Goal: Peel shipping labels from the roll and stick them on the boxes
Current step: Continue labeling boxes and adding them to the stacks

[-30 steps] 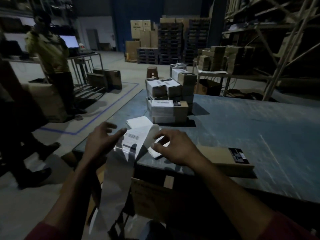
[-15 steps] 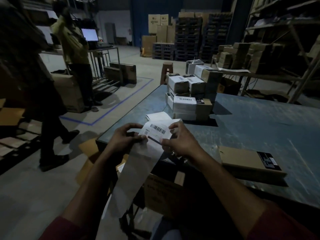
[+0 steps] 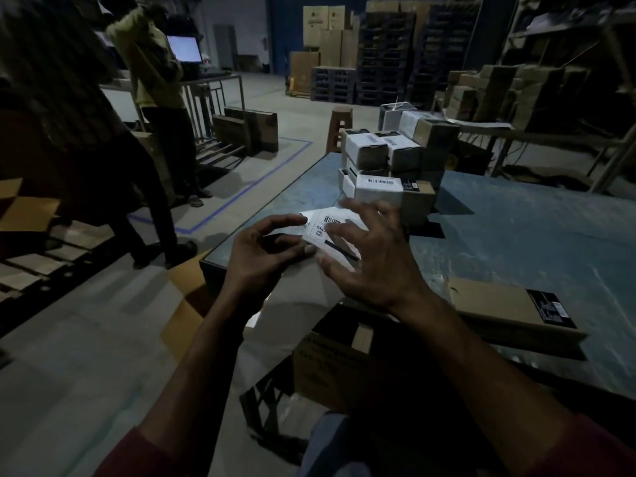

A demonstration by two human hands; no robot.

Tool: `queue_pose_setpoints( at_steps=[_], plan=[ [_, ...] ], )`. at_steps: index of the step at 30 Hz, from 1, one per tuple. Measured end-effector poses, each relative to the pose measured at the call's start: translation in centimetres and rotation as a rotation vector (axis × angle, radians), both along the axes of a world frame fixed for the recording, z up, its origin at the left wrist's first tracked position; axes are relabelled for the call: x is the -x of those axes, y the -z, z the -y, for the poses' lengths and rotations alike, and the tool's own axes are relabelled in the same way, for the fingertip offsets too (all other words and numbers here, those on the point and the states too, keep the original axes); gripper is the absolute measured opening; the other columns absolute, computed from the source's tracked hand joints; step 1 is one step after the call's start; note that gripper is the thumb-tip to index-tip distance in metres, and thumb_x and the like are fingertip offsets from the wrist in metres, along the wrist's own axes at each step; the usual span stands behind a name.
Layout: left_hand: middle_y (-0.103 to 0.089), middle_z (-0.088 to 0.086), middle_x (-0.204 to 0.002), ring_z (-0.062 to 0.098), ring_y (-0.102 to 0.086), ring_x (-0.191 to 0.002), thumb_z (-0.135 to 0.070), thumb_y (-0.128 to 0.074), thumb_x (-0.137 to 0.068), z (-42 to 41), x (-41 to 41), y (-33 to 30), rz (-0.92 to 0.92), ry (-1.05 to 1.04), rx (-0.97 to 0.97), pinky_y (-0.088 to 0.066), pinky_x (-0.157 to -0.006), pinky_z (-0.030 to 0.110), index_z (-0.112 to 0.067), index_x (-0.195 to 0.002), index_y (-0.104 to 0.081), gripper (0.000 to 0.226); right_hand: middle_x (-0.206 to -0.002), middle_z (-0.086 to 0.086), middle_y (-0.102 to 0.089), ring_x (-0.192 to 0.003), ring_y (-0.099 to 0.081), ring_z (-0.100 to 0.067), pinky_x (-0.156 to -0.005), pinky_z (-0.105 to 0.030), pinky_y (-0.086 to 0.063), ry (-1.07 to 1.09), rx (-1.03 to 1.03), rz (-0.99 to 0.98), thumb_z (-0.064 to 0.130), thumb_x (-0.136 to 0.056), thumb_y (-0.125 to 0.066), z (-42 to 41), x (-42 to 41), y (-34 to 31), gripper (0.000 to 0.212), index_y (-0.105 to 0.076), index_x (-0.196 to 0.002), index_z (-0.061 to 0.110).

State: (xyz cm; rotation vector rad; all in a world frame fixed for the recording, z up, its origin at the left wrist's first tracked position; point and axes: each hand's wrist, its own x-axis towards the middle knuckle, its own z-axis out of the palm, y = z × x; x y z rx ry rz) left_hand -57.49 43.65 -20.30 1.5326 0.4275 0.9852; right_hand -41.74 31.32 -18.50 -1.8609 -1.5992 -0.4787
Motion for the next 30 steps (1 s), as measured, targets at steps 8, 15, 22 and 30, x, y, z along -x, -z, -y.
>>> queue_pose_setpoints(
  at_steps=[8, 15, 22, 30],
  plan=[
    [-0.08, 0.006, -0.088, 0.013, -0.077, -0.082, -0.001, -0.089, -0.077, 0.4, -1.5, -0.2, -0.002, -0.125, -0.298, -0.061, -0.073, 0.026, 0.0, -0.101, -0.079, 0.027, -0.107, 0.006, -0.075, -0.103, -0.059, -0.025, -0.085, -0.036, -0.043, -0.073, 0.027, -0.043, 0.043, -0.092, -0.066, 0.2, -1.1, 0.0, 0.028, -0.08, -0.109, 0.025],
    [-0.08, 0.006, -0.084, 0.031, -0.075, -0.081, -0.008, -0.092, -0.076, 0.6, -2.6, -0.4, -0.002, -0.14, -0.277, -0.059, -0.063, 0.046, -0.008, -0.091, -0.081, 0.019, -0.102, 0.005, -0.078, -0.099, -0.064, -0.024, -0.08, -0.038, -0.053, -0.031, -0.062, -0.119, 0.021, -0.085, -0.077, 0.5, -1.6, 0.2, 0.017, -0.082, -0.102, 0.025],
    [-0.077, -0.003, -0.087, 0.014, -0.066, -0.069, -0.01, -0.093, -0.074, 1.2, -2.8, -1.0, 0.0, -0.114, -0.357, -0.049, -0.058, 0.052, -0.015, -0.096, -0.08, 0.026, -0.094, 0.01, -0.079, -0.094, -0.065, -0.017, -0.078, -0.031, -0.052, 0.003, -0.121, -0.179, 0.015, -0.08, -0.083, 1.4, -2.0, -0.9, 0.021, -0.084, -0.095, 0.03],
    [-0.069, -0.014, -0.101, 0.02, -0.065, -0.102, -0.024, -0.09, -0.08, 0.1, -3.5, 0.1, -0.044, -0.217, -0.542, -0.051, -0.079, 0.038, -0.032, -0.091, -0.08, 0.017, -0.105, 0.009, -0.079, -0.102, -0.064, 0.002, -0.082, -0.003, -0.043, -0.123, -0.074, -0.212, 0.033, -0.083, -0.086, 2.5, -1.9, -2.7, 0.026, -0.082, -0.106, 0.021]
  ],
)
